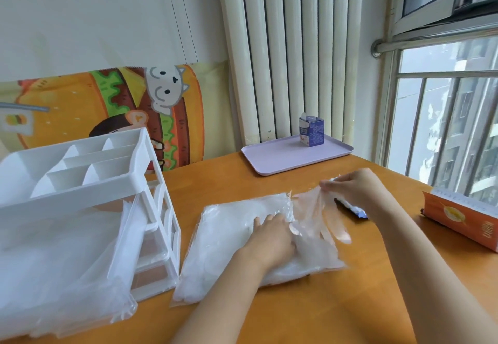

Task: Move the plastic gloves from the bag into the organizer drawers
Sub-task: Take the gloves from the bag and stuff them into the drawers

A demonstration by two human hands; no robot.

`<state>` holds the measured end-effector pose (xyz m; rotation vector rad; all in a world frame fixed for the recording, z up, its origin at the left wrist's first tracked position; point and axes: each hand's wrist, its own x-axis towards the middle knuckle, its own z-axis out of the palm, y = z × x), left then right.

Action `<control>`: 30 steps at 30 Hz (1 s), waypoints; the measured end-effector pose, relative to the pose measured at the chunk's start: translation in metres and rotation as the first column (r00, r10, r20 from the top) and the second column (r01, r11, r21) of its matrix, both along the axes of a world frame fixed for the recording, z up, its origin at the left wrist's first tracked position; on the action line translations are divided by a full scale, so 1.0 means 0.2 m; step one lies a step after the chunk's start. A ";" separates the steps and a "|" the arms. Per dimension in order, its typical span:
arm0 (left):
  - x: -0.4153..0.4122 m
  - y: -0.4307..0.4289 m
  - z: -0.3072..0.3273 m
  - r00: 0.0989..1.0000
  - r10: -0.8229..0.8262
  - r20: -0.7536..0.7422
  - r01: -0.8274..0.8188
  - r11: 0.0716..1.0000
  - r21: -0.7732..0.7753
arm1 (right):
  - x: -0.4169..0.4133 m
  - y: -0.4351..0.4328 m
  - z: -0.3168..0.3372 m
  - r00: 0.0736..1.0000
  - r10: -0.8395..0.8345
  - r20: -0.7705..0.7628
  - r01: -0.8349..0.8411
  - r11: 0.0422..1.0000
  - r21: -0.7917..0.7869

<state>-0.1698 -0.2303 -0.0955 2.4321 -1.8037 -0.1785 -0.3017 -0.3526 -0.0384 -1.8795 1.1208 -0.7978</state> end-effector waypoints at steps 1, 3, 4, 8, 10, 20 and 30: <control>-0.01 0.01 0.01 1.000 0.007 -0.012 -0.007 1.000 0.006 | -0.02 0.02 0.02 0.995 0.001 0.097 -0.003 1.000 0.026; -0.02 0.04 0.03 0.993 0.021 -0.116 -0.021 1.000 0.005 | -0.05 0.05 0.09 0.959 0.050 0.281 -0.076 0.994 0.084; -0.02 0.05 0.04 0.973 0.029 -0.231 -0.034 0.999 -0.017 | -0.07 0.07 0.12 0.929 0.096 0.358 -0.141 0.985 0.101; -0.05 0.12 0.13 0.400 -0.092 -0.912 -0.307 0.924 -0.228 | -0.12 0.17 0.25 0.766 0.268 0.584 -0.400 0.910 0.106; -0.09 0.16 0.20 -0.083 -0.246 -0.966 -0.403 0.895 -0.193 | -0.17 0.25 0.30 0.692 0.309 0.652 -0.474 0.876 0.087; -0.24 0.34 0.39 -0.262 -0.606 -0.751 -0.441 0.767 -0.465 | -0.33 0.49 0.29 0.574 0.320 0.753 -0.604 0.787 0.127; -0.18 0.81 0.78 0.862 -0.209 -0.461 -0.248 0.619 -0.745 | -0.28 0.68 0.37 0.872 0.473 0.123 -0.458 0.879 -0.134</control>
